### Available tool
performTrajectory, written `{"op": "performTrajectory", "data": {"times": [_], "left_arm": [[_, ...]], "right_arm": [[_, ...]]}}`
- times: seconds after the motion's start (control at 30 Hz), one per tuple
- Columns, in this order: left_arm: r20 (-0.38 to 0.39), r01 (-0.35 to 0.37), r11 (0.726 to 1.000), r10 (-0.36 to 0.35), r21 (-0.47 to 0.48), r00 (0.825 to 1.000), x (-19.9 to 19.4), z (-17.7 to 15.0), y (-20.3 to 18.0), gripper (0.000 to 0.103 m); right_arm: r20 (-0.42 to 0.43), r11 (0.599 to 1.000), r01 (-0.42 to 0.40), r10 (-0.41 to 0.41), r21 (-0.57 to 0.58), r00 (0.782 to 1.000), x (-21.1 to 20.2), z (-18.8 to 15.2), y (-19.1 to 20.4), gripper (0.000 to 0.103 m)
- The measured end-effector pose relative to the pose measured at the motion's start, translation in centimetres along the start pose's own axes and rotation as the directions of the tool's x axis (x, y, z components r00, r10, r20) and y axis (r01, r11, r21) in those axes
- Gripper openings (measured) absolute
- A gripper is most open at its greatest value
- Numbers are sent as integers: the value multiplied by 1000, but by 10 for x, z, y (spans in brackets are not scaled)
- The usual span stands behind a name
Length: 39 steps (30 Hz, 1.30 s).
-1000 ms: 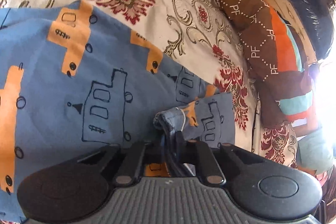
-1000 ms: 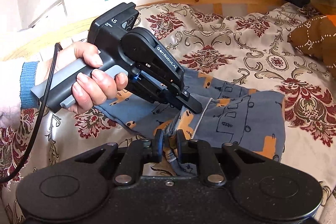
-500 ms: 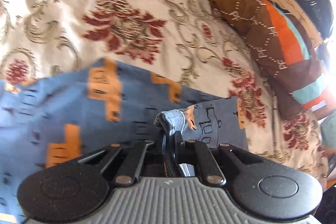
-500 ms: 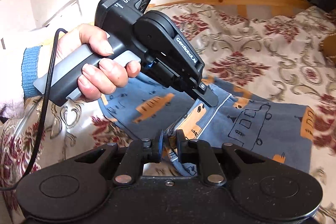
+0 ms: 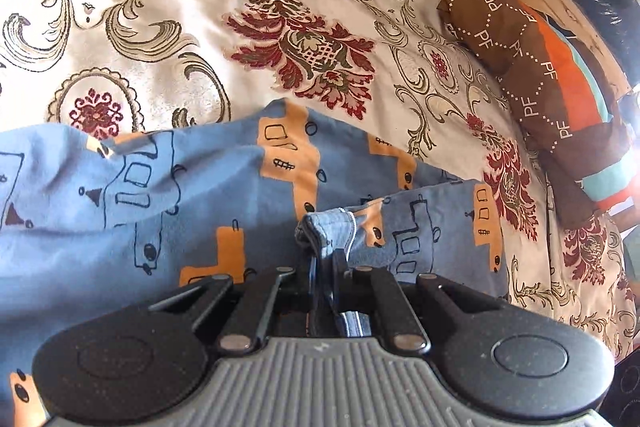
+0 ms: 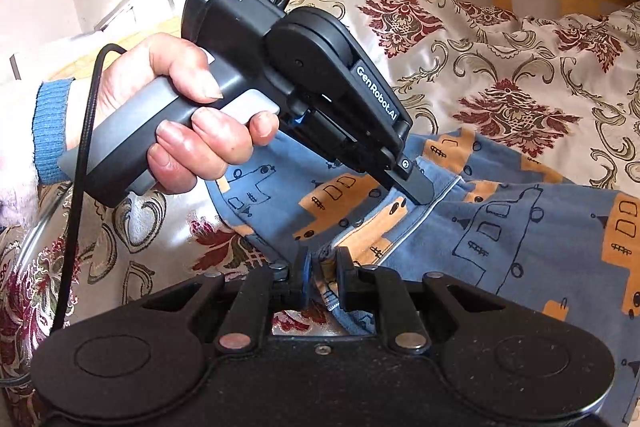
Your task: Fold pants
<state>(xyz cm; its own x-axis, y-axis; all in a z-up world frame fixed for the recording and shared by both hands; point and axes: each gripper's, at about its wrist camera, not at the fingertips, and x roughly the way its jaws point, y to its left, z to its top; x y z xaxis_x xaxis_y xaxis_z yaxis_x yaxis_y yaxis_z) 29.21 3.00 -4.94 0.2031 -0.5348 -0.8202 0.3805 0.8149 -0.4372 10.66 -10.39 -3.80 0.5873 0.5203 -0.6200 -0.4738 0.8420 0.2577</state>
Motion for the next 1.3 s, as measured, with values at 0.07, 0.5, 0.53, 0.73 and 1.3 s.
{"op": "performTrajectory", "data": {"times": [0.07, 0.5, 0.53, 0.73, 1.3], "left_arm": [[-1, 9, 1000, -9, -2, 1000, 1, 0, 3, 8], [28, -83, 997, 83, -5, 996, -22, 3, 26, 8], [27, -81, 997, 81, 11, 996, -21, 2, 27, 8], [91, -145, 989, 145, 0, 985, -36, -18, 28, 34], [279, -546, 836, 540, -63, 794, -37, -99, -23, 79]], "right_arm": [[0, 1000, 0, 0, -4, 1000, 3, 1, 1, 13], [-29, 998, -49, 48, -46, 998, 42, 22, 22, 14], [-50, 998, -57, 55, -40, 997, 46, 21, 21, 16], [21, 992, -128, 128, -24, 992, 5, 18, 3, 75], [-67, 967, 186, -177, 175, 982, -54, -25, -105, 94]]}}
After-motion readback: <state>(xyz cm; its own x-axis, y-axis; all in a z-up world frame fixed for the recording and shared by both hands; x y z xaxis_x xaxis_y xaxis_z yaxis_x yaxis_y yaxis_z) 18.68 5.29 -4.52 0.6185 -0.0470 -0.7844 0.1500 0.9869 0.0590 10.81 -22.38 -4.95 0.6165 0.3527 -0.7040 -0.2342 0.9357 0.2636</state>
